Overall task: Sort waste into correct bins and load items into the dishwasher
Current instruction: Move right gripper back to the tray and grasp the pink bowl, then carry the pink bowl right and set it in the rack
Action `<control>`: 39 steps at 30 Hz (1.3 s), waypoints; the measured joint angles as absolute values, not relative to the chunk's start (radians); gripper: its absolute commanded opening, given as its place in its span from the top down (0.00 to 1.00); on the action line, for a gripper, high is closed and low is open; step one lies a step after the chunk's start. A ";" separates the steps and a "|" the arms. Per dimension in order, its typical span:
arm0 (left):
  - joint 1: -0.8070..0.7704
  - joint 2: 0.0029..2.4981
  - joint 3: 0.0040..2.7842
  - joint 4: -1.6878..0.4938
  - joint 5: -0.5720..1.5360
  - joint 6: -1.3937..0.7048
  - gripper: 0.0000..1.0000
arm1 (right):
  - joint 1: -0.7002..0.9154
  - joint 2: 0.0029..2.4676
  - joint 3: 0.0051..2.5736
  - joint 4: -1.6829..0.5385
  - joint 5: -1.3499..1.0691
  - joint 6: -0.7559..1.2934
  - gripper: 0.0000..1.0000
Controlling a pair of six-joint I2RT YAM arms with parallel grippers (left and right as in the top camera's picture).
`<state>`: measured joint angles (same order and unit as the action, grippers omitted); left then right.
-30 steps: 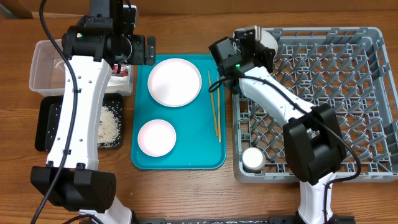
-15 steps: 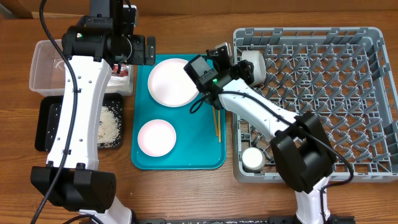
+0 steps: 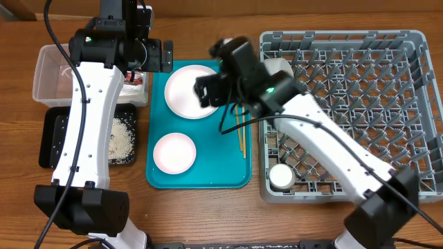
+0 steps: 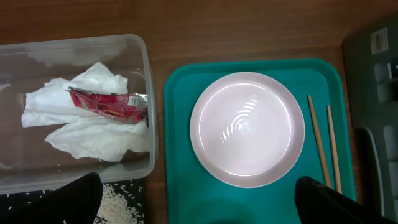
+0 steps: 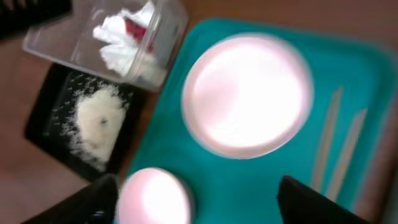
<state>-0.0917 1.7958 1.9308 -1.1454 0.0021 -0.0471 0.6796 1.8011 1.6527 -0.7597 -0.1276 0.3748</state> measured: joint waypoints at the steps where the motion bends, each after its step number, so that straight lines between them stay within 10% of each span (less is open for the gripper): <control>1: -0.092 1.796 1.931 -1.145 0.002 -0.047 0.00 | 0.693 1.812 1.640 -0.756 -0.141 0.405 0.27; 18: -0.092 1.796 1.931 -1.145 0.002 -0.047 0.00 | 0.847 2.074 1.548 -0.788 -0.161 0.775 0.93; 33: -0.092 1.796 1.931 -1.145 0.002 -0.050 0.00 | 0.837 2.059 1.555 -0.891 -0.109 0.786 0.96; 39: -0.092 1.796 1.931 -1.145 0.002 -0.050 0.00 | 0.820 1.748 1.572 -1.138 0.347 0.768 0.96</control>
<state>-0.0917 1.7958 1.9308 -1.1454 0.0021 -0.0498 0.8200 1.7485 1.5723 -1.1381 0.3473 0.7685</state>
